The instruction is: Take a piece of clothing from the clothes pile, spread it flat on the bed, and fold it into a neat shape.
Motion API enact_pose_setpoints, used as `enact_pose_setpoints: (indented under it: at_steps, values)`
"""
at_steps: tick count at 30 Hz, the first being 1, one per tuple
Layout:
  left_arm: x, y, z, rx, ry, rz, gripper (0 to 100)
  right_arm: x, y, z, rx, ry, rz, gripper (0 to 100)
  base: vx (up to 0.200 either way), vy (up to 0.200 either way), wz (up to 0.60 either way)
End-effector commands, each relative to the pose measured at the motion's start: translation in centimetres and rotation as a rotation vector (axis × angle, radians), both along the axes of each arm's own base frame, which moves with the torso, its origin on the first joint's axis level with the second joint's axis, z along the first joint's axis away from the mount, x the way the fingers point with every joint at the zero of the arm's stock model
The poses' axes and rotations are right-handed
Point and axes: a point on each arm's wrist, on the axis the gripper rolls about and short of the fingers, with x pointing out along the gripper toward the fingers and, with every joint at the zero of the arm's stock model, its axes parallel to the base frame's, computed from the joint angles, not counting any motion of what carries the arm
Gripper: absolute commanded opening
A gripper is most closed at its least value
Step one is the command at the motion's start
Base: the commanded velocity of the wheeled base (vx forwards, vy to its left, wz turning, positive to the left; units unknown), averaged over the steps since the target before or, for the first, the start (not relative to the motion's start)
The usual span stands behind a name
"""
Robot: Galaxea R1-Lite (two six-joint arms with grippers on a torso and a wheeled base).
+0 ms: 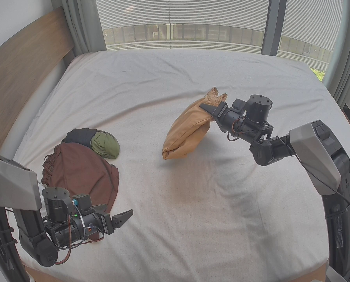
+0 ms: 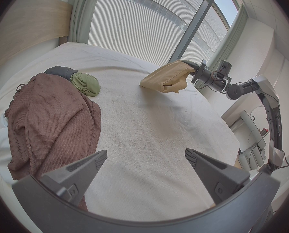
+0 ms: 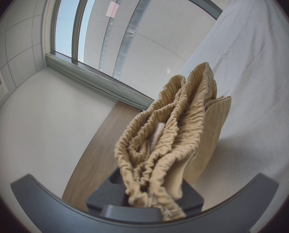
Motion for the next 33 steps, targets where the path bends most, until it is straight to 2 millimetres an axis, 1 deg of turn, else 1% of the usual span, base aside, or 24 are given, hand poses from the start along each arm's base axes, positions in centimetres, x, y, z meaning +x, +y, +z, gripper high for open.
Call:
enact_pose_setpoints:
  at_steps: [1,4,6,9,10,11,12,14,15,16,19,21,22,28,33]
  values:
    - [0.0,0.0,0.0,0.000,0.001,0.000,100,0.6,-0.5,-1.8,-0.011,0.032,-0.013,0,0.000,0.000,0.00]
    - [0.0,0.0,0.0,0.000,0.001,0.000,100,0.7,-0.7,-2.3,-0.015,0.043,-0.019,0,0.000,0.000,0.00]
    - [0.0,0.0,0.0,0.000,0.001,0.000,100,0.9,-1.4,-3.7,-0.026,0.073,-0.042,0,0.000,0.000,0.00]
    - [0.0,0.0,-0.1,0.001,0.003,-0.001,100,0.9,-2.0,-4.7,-0.031,0.091,-0.066,0,0.000,0.000,0.00]
    - [0.0,-0.1,-0.1,0.001,0.003,-0.003,100,0.9,-2.2,-5.3,-0.034,0.101,-0.069,0,0.000,0.000,0.00]
    - [0.0,-0.1,-0.1,0.001,0.003,-0.003,100,0.9,-2.3,-5.6,-0.036,0.105,-0.071,0,0.000,0.000,0.00]
    - [0.0,-0.1,-0.1,0.001,0.003,-0.004,100,0.7,-2.4,-6.7,-0.041,0.121,-0.072,0,0.000,0.000,0.00]
    - [0.0,-0.1,-0.1,0.001,0.003,-0.004,100,0.5,-2.6,-7.8,-0.047,0.139,-0.074,0,0.000,0.000,0.00]
    - [0.0,-0.1,-0.1,0.001,0.003,-0.004,100,0.5,-2.6,-7.9,-0.048,0.140,-0.074,0,0.000,0.000,0.00]
    - [0.0,-0.1,-0.1,0.001,0.004,-0.004,100,0.3,-2.6,-8.7,-0.051,0.150,-0.074,0,0.000,0.000,0.00]
    - [0.0,-0.1,-0.1,0.001,0.005,-0.006,100,0.1,-2.7,-10.0,-0.058,0.171,-0.075,0,0.000,0.000,0.00]
    - [0.0,-0.1,-0.1,0.001,0.005,-0.006,100,0.0,-2.7,-10.3,-0.061,0.174,-0.075,0,0.000,0.000,0.00]
    - [0.0,-0.1,-0.1,0.001,0.005,-0.004,100,-0.2,-2.9,-11.1,-0.066,0.189,-0.077,0,0.000,0.000,0.00]
    - [0.0,-0.1,0.0,0.000,0.002,-0.004,100,-0.7,-3.1,-12.0,-0.078,0.208,-0.080,0,0.000,0.000,0.00]
    - [0.0,-0.1,0.0,-0.001,0.000,-0.004,100,-1.1,-3.9,-12.8,-0.098,0.218,-0.091,0,0.000,0.000,0.00]
